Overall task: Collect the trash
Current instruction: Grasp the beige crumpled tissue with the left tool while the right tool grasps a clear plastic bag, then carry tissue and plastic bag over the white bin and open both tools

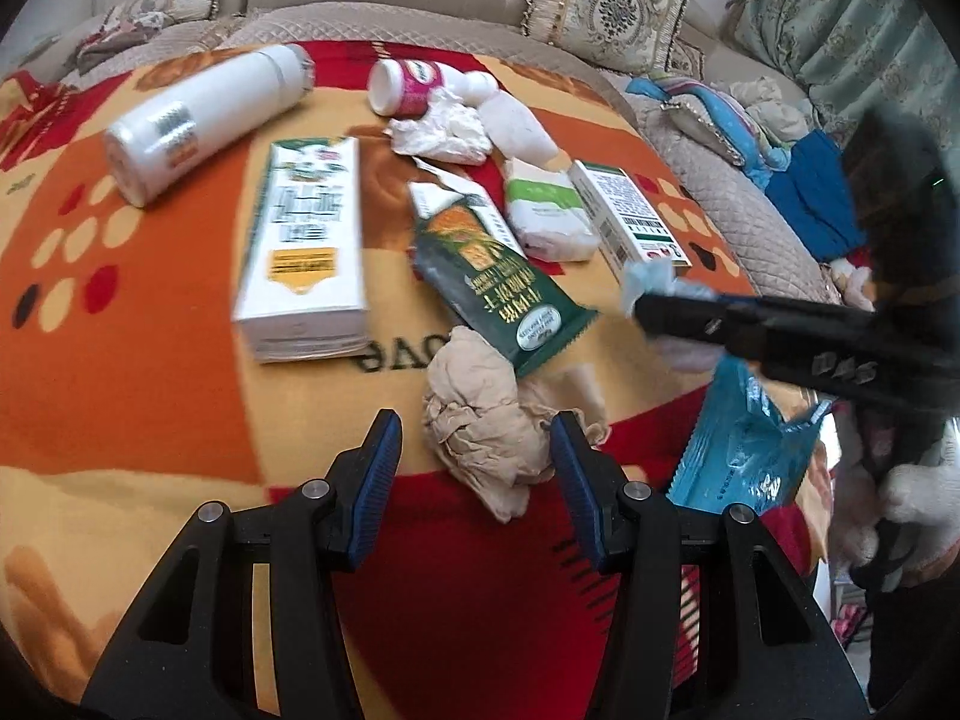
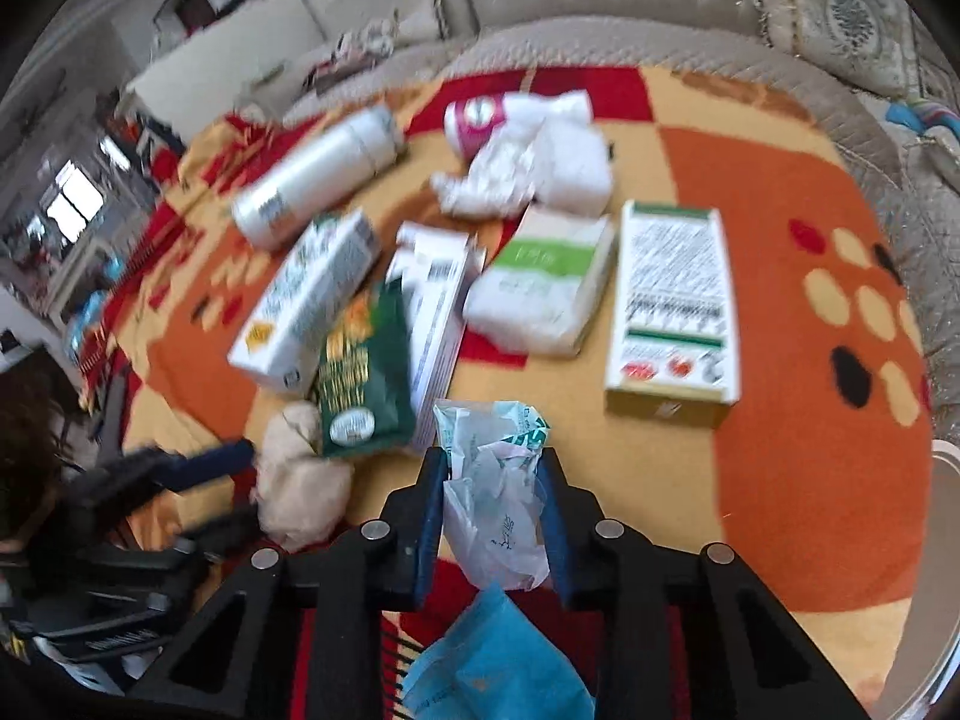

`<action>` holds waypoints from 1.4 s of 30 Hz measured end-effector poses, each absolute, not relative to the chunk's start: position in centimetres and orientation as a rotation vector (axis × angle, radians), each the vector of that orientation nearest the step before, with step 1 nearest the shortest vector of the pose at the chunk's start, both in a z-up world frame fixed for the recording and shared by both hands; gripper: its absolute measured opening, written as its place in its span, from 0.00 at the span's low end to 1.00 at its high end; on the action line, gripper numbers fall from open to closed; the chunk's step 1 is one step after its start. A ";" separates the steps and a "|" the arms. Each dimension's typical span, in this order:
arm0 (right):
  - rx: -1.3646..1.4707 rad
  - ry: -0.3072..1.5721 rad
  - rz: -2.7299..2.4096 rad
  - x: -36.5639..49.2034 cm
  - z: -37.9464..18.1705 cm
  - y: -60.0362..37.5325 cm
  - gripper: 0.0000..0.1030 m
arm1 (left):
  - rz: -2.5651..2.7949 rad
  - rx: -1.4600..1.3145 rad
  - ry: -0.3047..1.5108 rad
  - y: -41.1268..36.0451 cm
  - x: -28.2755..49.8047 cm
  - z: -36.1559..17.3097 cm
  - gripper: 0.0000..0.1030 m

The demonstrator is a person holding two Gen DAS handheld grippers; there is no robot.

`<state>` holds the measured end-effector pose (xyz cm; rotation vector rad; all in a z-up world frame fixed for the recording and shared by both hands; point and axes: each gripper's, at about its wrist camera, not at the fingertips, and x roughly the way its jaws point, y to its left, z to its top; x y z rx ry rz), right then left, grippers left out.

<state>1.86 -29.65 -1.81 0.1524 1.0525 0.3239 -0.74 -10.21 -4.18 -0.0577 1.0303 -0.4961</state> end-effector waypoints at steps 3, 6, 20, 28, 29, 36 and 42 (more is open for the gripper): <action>0.173 1.009 0.319 1.4 -0.5 -30.6 0.27 | -0.491 -0.076 1.041 -10.9 -0.2 -4.9 0.48; 0.200 0.969 0.320 0.9 0.5 -31.1 0.27 | -0.503 -0.113 1.046 -11.0 0.2 -5.2 0.26; 0.242 0.878 0.311 -1.9 3.3 -33.6 0.27 | -0.525 -0.081 0.938 -11.5 -2.4 0.1 0.25; 0.259 0.860 0.255 -4.4 3.7 -36.8 0.27 | -0.578 -0.045 0.908 -16.0 -3.4 1.7 0.25; 0.266 0.857 0.246 -4.8 3.7 -37.4 0.27 | -0.585 -0.038 0.903 -16.7 -3.5 1.9 0.25; 0.298 0.847 0.149 -7.4 3.7 -42.1 0.27 | -0.653 0.010 0.885 -22.1 -4.4 2.8 0.25; 0.313 0.846 0.067 -9.8 3.2 -46.4 0.27 | -0.711 0.060 0.892 -27.2 -5.4 2.8 0.25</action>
